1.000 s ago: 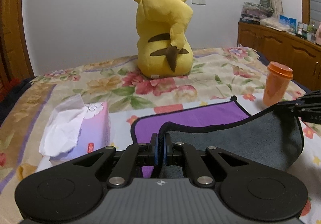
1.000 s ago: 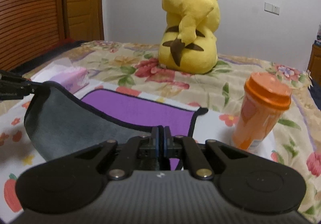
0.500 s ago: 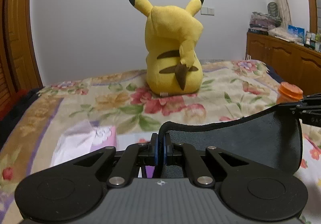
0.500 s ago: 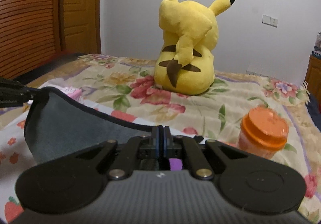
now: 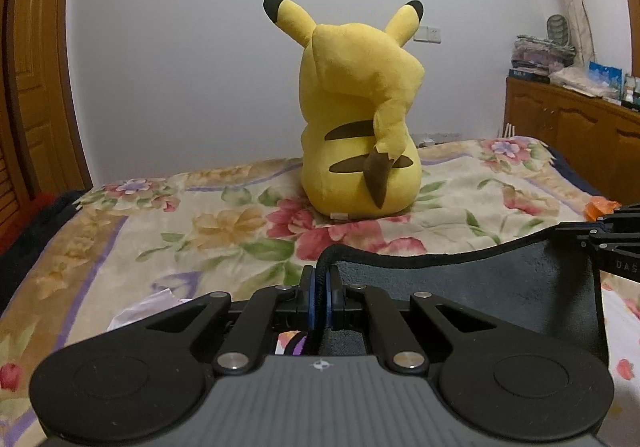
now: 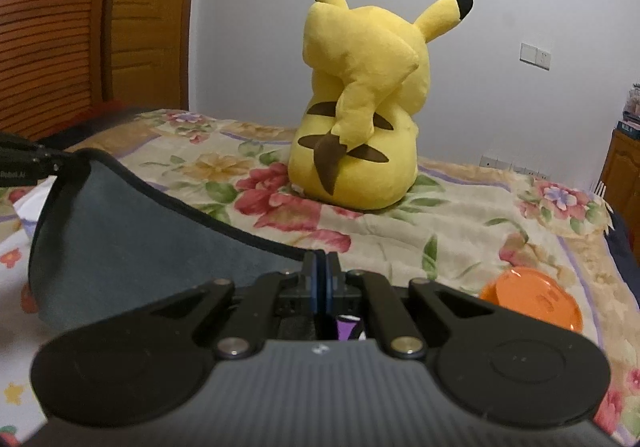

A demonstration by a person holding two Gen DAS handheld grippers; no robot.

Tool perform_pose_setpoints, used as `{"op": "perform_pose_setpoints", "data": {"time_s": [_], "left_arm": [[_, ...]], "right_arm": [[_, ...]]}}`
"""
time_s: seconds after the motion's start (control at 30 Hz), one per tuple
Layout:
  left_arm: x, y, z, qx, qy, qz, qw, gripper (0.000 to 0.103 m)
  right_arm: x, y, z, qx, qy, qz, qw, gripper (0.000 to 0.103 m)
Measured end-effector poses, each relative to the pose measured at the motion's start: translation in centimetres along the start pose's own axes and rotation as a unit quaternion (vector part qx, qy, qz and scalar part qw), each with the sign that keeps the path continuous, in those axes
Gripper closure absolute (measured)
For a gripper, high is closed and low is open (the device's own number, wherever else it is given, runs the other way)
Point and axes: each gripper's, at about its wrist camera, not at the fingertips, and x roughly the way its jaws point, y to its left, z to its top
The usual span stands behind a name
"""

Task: Fold towel

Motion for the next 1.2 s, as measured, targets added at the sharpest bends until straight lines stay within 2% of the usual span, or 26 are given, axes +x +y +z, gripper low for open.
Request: {"op": "perform_pose_setpoints", "data": {"time_s": [0.4,0.63,0.8,0.87,0.93,1.0,1.03,1.07,1.13,1.2], "left_arm": [[4.9,0.4,-2.8,0.0,0.027,0.021,0.9994,0.095],[7.2,0.6,-4.2,0.003,0.044,0.028,0.9986,0.095],[8.1,0.4,-5.1,0.003,0.057,0.031,0.9979,0.09],[8.2,0.4,-5.2,-0.001,0.058,0.032,0.9978,0.083],[8.1,0.4,-5.4,-0.002,0.059,0.029,0.9979,0.067],[7.9,0.3,-5.5,-0.002,0.06,0.026,0.9979,0.06],[7.7,0.2,-5.5,-0.002,0.059,0.025,0.998,0.058],[7.5,0.1,-5.5,-0.001,0.059,0.023,0.998,0.058],[7.0,-0.1,-5.5,-0.001,0.06,0.018,0.998,0.057],[6.4,-0.4,-5.5,0.0,0.061,0.013,0.9981,0.057]], "right_arm": [[4.3,0.0,-2.5,-0.013,0.022,-0.021,0.999,0.098],[6.5,-0.5,-3.9,0.001,0.04,-0.023,0.999,0.098],[7.4,-0.3,-5.0,0.003,0.048,-0.032,0.998,0.098],[7.4,-0.4,-5.2,0.009,0.048,-0.034,0.998,0.092],[7.4,-0.6,-5.4,0.014,0.047,-0.038,0.998,0.09],[7.2,-0.7,-5.5,0.012,0.047,-0.042,0.998,0.089],[7.1,-0.7,-5.5,0.013,0.047,-0.043,0.998,0.085],[6.9,-0.8,-5.6,0.016,0.048,-0.042,0.998,0.071],[6.3,-0.8,-5.6,0.025,0.045,-0.035,0.998,0.06],[5.5,-0.7,-5.9,0.029,0.043,-0.032,0.998,0.06]]}}
